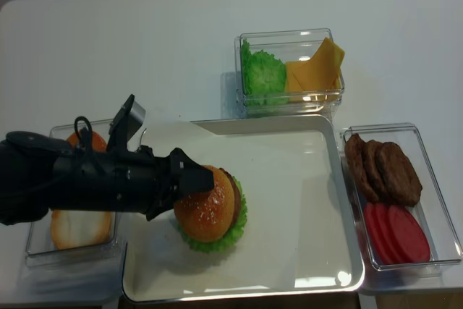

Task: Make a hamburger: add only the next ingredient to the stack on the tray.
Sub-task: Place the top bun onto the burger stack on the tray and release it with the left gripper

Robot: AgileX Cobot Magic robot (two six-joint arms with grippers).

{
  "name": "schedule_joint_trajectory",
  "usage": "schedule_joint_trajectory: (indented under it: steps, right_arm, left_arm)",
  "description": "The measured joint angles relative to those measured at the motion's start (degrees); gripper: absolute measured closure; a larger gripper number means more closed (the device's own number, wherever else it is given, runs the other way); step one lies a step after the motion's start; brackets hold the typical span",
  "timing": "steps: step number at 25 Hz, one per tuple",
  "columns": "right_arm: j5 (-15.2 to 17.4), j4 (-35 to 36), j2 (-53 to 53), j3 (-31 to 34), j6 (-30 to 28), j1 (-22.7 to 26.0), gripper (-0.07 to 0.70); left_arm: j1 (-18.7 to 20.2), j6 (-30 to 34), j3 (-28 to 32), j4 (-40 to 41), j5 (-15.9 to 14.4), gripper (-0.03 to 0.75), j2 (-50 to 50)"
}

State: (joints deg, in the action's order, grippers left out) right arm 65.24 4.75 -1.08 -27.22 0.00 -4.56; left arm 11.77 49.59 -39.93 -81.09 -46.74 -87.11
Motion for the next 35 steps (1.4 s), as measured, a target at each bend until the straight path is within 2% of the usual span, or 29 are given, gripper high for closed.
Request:
schedule_joint_trajectory:
  steps: [5, 10, 18, 27, 31, 35]
  right_arm:
    - [0.0, 0.0, 0.0, 0.0, 0.0, 0.0, 0.451]
    - [0.0, 0.0, 0.0, 0.0, 0.0, 0.0, 0.451]
    - [0.0, 0.0, 0.0, 0.0, 0.0, 0.0, 0.451]
    - [0.0, 0.0, 0.0, 0.0, 0.0, 0.0, 0.451]
    - [0.0, 0.0, 0.0, 0.0, 0.0, 0.0, 0.451]
    - [0.0, 0.0, 0.0, 0.0, 0.0, 0.0, 0.451]
  left_arm:
    - [0.0, 0.0, 0.0, 0.0, 1.6, 0.182, 0.0]
    - [0.0, 0.3, -0.1, 0.0, 1.7, 0.183, 0.0]
    - [0.0, 0.3, -0.1, 0.1, -0.9, 0.180, 0.0]
    - [0.0, 2.1, -0.1, -0.1, -3.2, 0.104, 0.0]
    - [0.0, 3.6, -0.1, 0.0, -3.2, 0.062, 1.0]
    - [0.0, 2.3, -0.6, 3.2, -1.5, 0.055, 2.3]
